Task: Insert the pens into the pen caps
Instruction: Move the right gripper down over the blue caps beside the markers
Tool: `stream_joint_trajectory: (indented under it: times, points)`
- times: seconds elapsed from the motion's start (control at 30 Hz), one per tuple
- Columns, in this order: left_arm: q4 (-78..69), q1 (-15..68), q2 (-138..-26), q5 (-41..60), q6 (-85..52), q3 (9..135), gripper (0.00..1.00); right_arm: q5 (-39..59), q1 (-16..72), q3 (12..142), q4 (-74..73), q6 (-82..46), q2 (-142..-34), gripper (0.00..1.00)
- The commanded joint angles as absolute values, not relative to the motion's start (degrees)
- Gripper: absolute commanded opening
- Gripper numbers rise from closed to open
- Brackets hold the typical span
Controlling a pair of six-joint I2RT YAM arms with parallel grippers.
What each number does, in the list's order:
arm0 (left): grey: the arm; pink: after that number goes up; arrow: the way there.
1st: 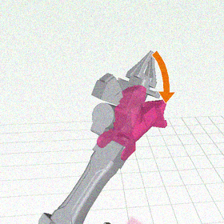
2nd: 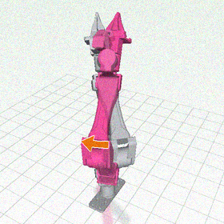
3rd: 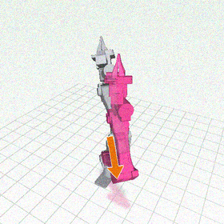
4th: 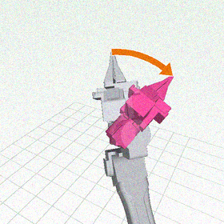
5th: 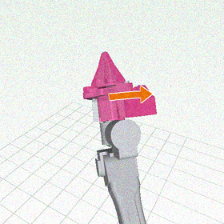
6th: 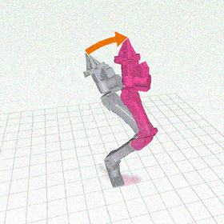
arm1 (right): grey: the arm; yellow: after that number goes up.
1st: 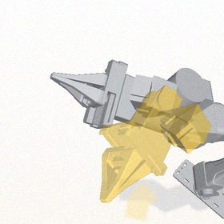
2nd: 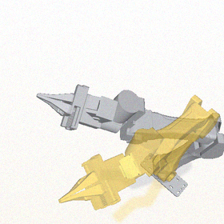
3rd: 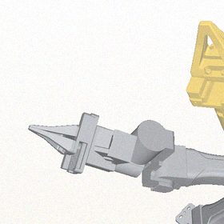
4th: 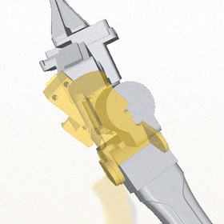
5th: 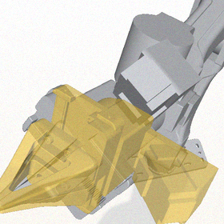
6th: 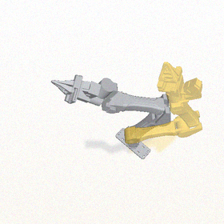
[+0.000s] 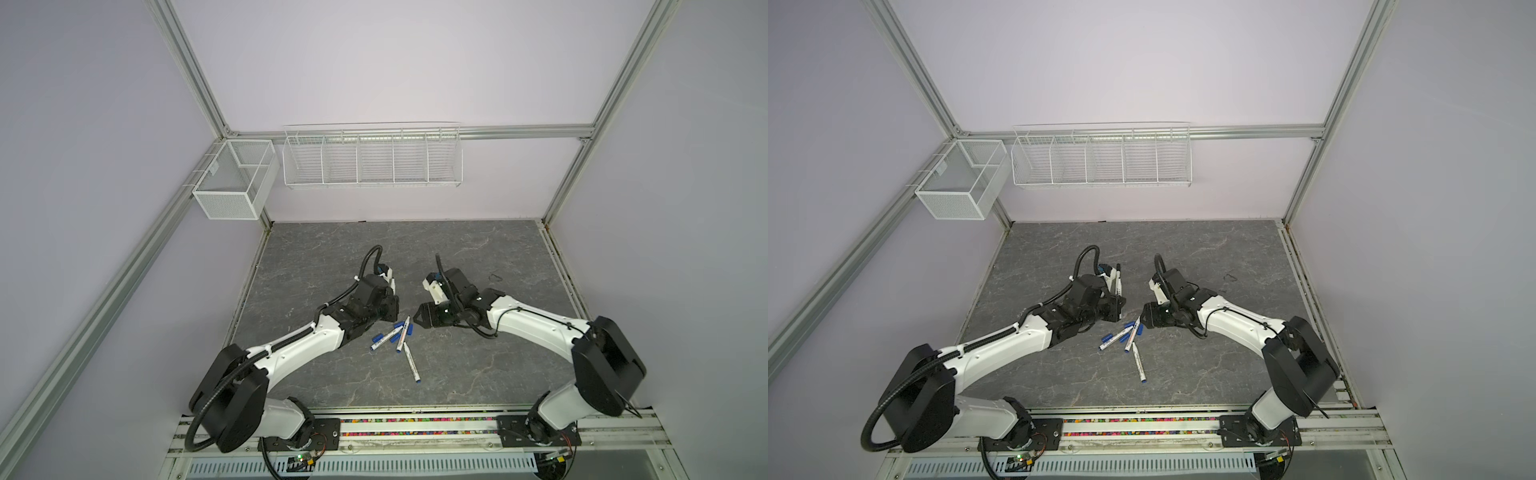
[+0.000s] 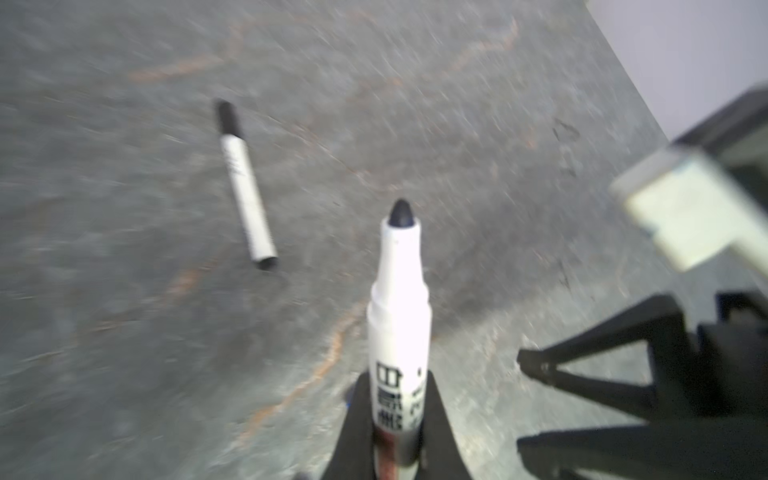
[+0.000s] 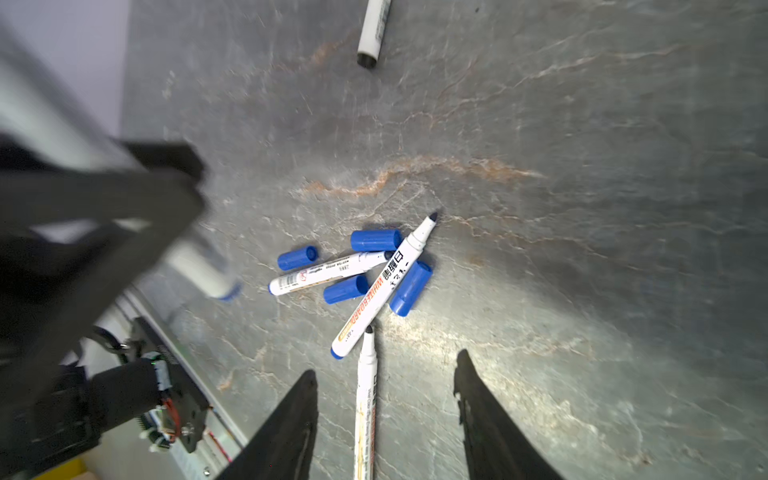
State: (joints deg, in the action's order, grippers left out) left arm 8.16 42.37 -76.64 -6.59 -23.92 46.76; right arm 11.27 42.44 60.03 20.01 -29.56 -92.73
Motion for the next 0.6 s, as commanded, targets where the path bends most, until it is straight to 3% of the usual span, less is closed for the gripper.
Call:
stream_joint_trajectory:
  times: [0.0,0.27,0.57]
  points:
    - [10.82,41.86,-72.71,-21.59,-26.36,44.8,0.0,5.51,44.7,65.14,27.41,-26.37,-97.34,0.56]
    - [11.49,40.96,-69.69,-21.95,-27.07,42.04,0.0,1.13,46.67,72.3,31.26,-26.98,-106.22,0.55]
    - [11.58,40.61,-68.17,-23.08,-26.46,40.65,0.0,-0.22,46.96,73.29,32.56,-27.51,-109.2,0.55]
